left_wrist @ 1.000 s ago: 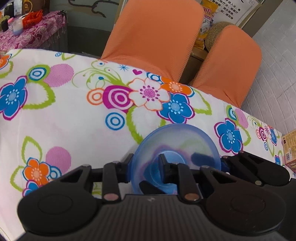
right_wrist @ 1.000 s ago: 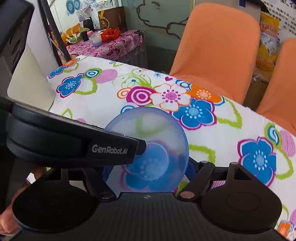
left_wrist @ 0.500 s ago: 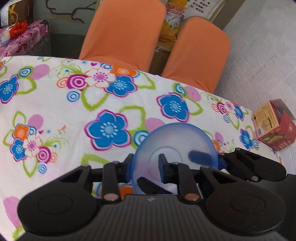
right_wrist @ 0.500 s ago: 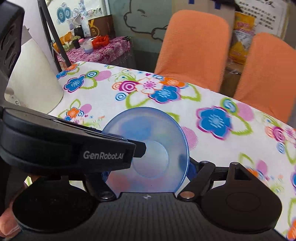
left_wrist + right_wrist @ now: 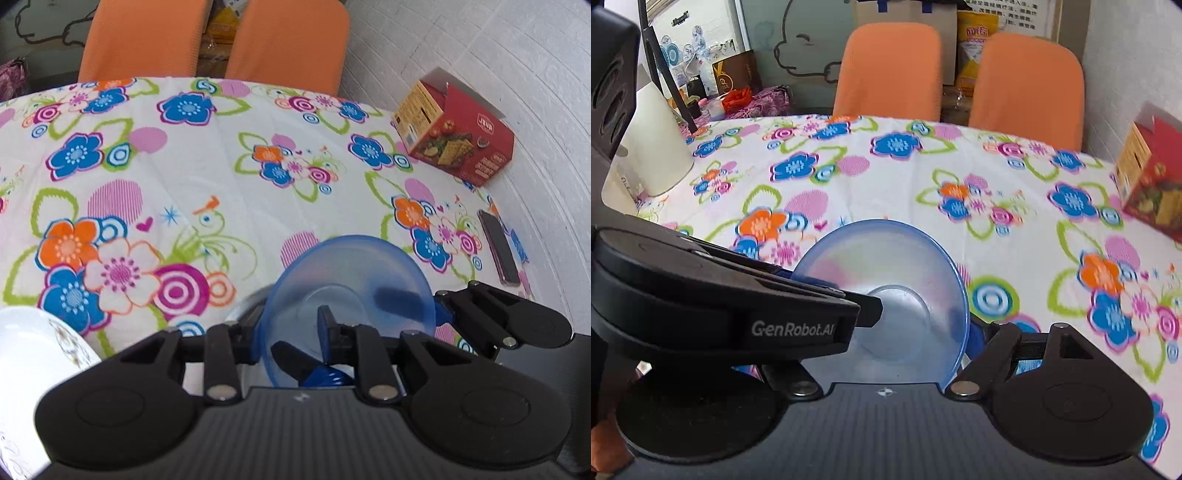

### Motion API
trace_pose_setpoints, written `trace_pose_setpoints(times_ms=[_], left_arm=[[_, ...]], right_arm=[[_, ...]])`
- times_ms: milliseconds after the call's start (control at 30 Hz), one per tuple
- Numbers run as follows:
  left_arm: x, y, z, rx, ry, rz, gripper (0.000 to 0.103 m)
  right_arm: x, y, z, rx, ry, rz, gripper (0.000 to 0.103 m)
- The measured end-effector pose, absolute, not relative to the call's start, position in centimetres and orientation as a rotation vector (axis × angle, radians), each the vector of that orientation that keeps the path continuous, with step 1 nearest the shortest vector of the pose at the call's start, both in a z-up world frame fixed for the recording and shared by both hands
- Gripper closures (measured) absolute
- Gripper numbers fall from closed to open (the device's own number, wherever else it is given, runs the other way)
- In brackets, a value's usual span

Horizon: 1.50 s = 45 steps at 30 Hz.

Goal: Organize plates and bowls
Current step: 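Lower the blue bowl into the white bowl and open both grippers, then grasp the nested bowl stack rim with both grippers and lift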

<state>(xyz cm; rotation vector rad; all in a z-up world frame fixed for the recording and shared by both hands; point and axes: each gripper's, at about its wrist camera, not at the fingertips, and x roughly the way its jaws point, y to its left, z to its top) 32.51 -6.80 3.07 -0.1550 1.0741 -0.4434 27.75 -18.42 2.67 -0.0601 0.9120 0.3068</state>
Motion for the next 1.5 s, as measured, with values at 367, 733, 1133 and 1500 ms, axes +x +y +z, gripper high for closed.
trace_pose_setpoints(times_ms=[367,733,1133,1500], left_arm=[[29.8,-6.4,3.0,-0.096,1.012,-0.414,0.057],[26.1,-3.1,4.1,-0.14,0.833,-0.352,0.039],[25.4,-2.7,1.8,-0.131,0.803,-0.218,0.037],[27.6,-4.1,0.1,-0.083,0.855,-0.204,0.037]], right_arm=[[24.5,-20.2,1.8,-0.071,0.88,0.279,0.039],[20.2,-23.3,2.0,0.124,0.708,0.191,0.039],[19.4,-21.6,-0.6,0.084,0.661,0.105,0.038],[21.7,-22.2,-2.4,0.083,0.738,0.107,0.038]])
